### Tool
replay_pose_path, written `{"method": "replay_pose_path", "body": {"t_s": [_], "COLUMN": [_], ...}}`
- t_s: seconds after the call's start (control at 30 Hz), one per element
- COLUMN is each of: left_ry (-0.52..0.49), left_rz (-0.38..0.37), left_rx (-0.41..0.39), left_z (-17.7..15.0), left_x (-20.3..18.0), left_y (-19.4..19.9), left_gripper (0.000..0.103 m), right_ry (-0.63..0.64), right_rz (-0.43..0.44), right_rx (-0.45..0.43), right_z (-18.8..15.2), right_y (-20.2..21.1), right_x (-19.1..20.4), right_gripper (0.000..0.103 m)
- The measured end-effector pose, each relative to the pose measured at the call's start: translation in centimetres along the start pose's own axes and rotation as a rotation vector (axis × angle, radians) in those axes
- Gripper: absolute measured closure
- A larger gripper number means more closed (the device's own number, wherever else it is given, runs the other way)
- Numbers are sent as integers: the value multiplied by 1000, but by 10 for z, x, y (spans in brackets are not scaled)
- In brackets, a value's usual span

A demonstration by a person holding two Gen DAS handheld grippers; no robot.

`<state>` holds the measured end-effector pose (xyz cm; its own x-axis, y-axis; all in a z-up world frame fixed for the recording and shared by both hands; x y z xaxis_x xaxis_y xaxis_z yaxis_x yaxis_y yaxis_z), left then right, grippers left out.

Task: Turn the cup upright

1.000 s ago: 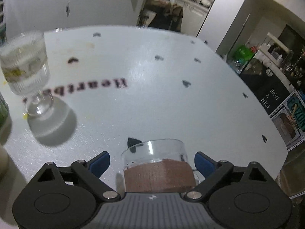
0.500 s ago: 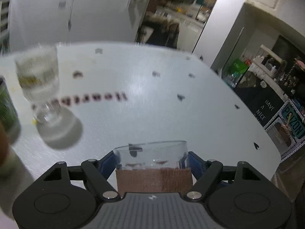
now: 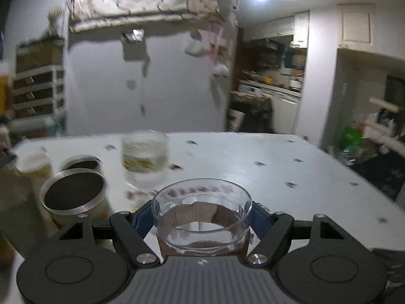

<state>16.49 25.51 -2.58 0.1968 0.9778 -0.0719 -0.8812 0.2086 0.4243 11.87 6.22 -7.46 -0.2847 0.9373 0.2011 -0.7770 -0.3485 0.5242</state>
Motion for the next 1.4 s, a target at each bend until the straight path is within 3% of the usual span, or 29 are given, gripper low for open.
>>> {"method": "replay_pose_path", "body": {"t_s": [0.2, 0.6, 0.9, 1.2, 1.4], "left_ry": [-29, -53, -15, 36, 1], "left_rz": [108, 130, 100, 34, 14], "left_rx": [-76, -114, -100, -90, -144], "left_z": [11, 15, 16, 23, 25], "left_x": [17, 33, 37, 33, 23], "left_y": [-29, -49, -43, -9, 21], "left_gripper": [26, 26, 25, 20, 13], "right_ry": [18, 13, 11, 16, 23], "right_rz": [-7, -29, -13, 10, 20], "right_rx": [4, 14, -10, -56, -106], "right_z": [-2, -6, -2, 4, 13], "right_y": [0, -2, -1, 7, 16], "right_x": [6, 3, 7, 12, 19], "right_gripper": [20, 20, 20, 20, 19]}}
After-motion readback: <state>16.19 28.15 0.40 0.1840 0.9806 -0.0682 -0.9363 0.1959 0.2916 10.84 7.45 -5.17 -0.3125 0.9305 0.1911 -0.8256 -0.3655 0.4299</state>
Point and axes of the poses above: each gripper's, at about its wrist camera, not at the fingertips, and y roughly against the way its jaws point, x to its left, z to its top, the point moved 4 cm from there along -y, roughly the way its jaws point, and after that the axes turned 4 degrees about -z, right-handed, at the moved point
